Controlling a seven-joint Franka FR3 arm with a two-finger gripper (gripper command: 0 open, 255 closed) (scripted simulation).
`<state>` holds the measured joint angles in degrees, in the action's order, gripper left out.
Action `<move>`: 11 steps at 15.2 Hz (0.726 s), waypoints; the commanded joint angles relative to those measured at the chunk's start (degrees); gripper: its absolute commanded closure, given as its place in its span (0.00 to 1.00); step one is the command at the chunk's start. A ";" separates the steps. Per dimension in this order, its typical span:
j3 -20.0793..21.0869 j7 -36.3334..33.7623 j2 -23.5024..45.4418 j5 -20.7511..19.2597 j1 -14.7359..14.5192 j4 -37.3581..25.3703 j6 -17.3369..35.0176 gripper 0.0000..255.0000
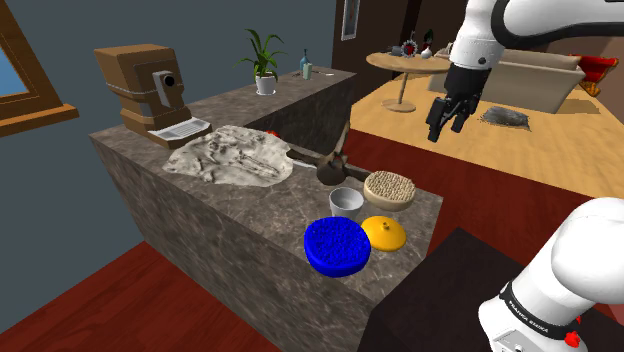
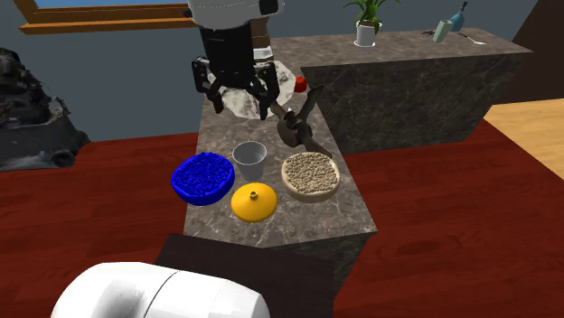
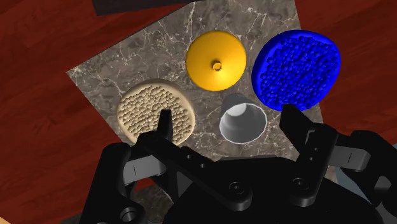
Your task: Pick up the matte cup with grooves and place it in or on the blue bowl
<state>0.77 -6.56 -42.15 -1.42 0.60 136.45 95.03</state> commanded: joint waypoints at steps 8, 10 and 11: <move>5.24 -6.59 8.68 0.46 -0.75 4.35 13.36 0.00; 6.73 -8.61 11.96 0.21 -0.80 4.81 17.12 0.00; 7.47 -9.67 13.71 -0.01 -0.80 4.90 18.97 0.00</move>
<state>7.46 -15.12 -30.02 -1.29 -0.16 140.84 111.78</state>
